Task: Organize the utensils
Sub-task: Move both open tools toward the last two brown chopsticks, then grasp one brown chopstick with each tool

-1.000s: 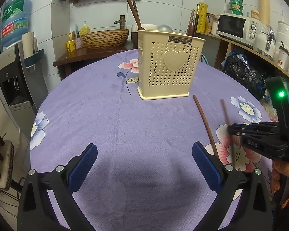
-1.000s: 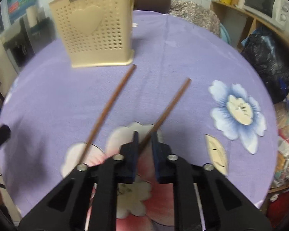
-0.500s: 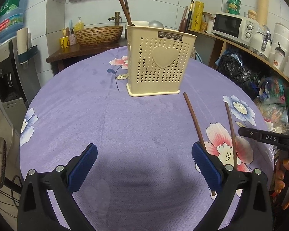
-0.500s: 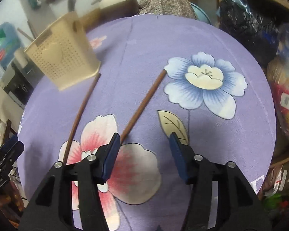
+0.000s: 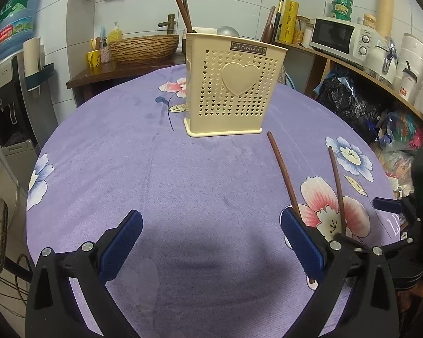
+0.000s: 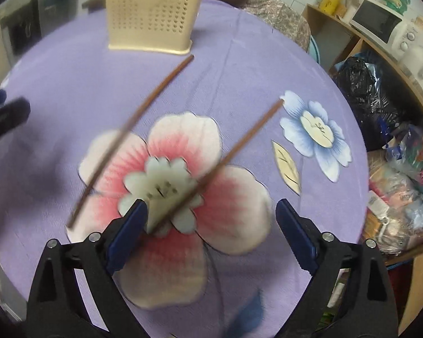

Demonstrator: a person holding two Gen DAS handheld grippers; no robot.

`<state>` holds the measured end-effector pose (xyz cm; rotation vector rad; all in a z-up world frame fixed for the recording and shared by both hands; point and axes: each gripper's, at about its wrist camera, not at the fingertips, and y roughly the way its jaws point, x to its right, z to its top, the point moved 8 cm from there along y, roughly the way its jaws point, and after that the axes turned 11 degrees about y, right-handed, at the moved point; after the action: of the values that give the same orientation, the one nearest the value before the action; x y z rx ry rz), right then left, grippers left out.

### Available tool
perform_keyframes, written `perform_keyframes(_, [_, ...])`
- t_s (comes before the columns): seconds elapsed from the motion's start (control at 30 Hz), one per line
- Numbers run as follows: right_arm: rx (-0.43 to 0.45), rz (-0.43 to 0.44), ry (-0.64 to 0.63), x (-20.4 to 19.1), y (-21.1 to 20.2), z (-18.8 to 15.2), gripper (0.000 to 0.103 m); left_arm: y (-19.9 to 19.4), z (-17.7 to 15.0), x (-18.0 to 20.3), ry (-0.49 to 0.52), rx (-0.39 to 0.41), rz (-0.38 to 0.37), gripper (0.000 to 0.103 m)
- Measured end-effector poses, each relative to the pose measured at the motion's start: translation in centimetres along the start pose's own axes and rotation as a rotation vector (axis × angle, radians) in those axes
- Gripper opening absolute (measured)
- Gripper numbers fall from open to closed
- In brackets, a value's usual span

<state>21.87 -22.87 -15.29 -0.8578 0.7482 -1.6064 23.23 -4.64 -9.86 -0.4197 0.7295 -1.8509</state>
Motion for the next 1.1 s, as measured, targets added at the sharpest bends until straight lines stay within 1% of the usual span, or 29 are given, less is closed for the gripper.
perform_keyframes(0.07, [-0.030, -0.035, -0.016, 2.0, 0.1, -0.5, 0.092, 0.0, 0.0, 0.3, 0.006, -0.002, -0.004, 0.097])
perform_keyframes(0.13, [-0.044, -0.059, 0.001, 4.0, 0.1, -1.0, 0.093, 0.1, 0.0, 0.7, 0.011, -0.004, -0.014, 0.097])
perform_keyframes(0.17, [-0.044, -0.056, 0.006, 4.6, 0.3, -1.0, 0.094, 0.2, 0.0, 0.9, 0.011, -0.007, -0.021, 0.097])
perform_keyframes(0.2, [-0.042, -0.036, 0.018, 4.9, 0.5, -1.0, 0.094, 0.3, 0.0, 1.3, 0.013, -0.013, -0.038, 0.097])
perform_keyframes(0.23, [-0.040, 0.002, 0.041, 5.2, 0.6, -1.2, 0.094, 0.5, 0.0, 1.7, 0.016, -0.019, -0.052, 0.097])
perform_keyframes(0.37, [0.006, 0.054, 0.075, 5.5, 1.0, -0.9, 0.094, 1.1, 0.0, 3.1, 0.044, -0.044, -0.090, 0.097])
perform_keyframes(0.43, [0.064, 0.121, 0.148, 6.3, 0.6, 0.1, 0.094, 1.8, 0.2, 3.6, 0.040, -0.070, -0.121, 0.097])
perform_keyframes(0.47, [0.082, 0.180, 0.203, 6.9, 0.6, 0.7, 0.094, 2.2, 0.4, 3.9, 0.033, -0.081, -0.140, 0.097])
perform_keyframes(0.5, [0.085, 0.216, 0.247, 7.4, 0.7, 1.1, 0.094, 2.5, 0.9, 4.1, 0.027, -0.084, -0.160, 0.095])
perform_keyframes(0.57, [0.094, 0.231, 0.315, 8.4, 1.0, 2.0, 0.094, 3.2, 2.1, 4.7, 0.029, -0.075, -0.188, 0.092])
perform_keyframes(0.63, [0.102, 0.249, 0.348, 8.7, 1.7, 3.2, 0.094, 4.2, 3.2, 5.6, 0.042, -0.078, -0.212, 0.086])
perform_keyframes(0.67, [0.097, 0.252, 0.354, 8.7, 2.1, 3.6, 0.094, 4.7, 3.6, 6.0, 0.047, -0.088, -0.223, 0.081])
perform_keyframes(0.73, [0.091, 0.237, 0.351, 8.5, 3.0, 4.6, 0.093, 6.5, 4.6, 7.1, 0.058, -0.115, -0.243, 0.075])
perform_keyframes(0.8, [0.090, 0.229, 0.346, 8.1, 3.6, 5.5, 0.087, 8.4, 5.4, 7.7, 0.069, -0.147, -0.224, 0.063])
perform_keyframes(0.83, [0.080, 0.227, 0.354, 8.0, 4.1, 6.2, 0.081, 9.3, 5.7, 7.9, 0.073, -0.161, -0.216, 0.060])
perform_keyframes(0.9, [0.073, 0.224, 0.362, 8.1, 4.8, 7.0, 0.073, 11.0, 6.3, 8.3, 0.078, -0.183, -0.203, 0.051])
perform_keyframes(0.93, [0.066, 0.218, 0.363, 8.0, 5.3, 7.6, 0.067, 11.8, 6.6, 8.6, 0.084, -0.198, -0.193, 0.050])
perform_keyframes(0.97, [0.063, 0.209, 0.365, 8.1, 5.8, 8.0, 0.063, 12.5, 6.8, 8.8, 0.089, -0.211, -0.189, 0.046])
perform_keyframes(1.0, [0.056, 0.203, 0.364, 8.1, 6.2, 8.3, 0.062, 12.9, 6.9, 8.9, 0.093, -0.218, -0.184, 0.044])
perform_keyframes(1.07, [0.050, 0.186, 0.360, 8.0, 6.9, 9.1, 0.056, 13.4, 7.4, 9.1, 0.119, -0.210, -0.144, 0.041])
perform_keyframes(1.1, [0.049, 0.177, 0.362, 8.0, 7.3, 9.5, 0.054, 13.5, 7.6, 9.2, 0.127, -0.211, -0.136, 0.038])
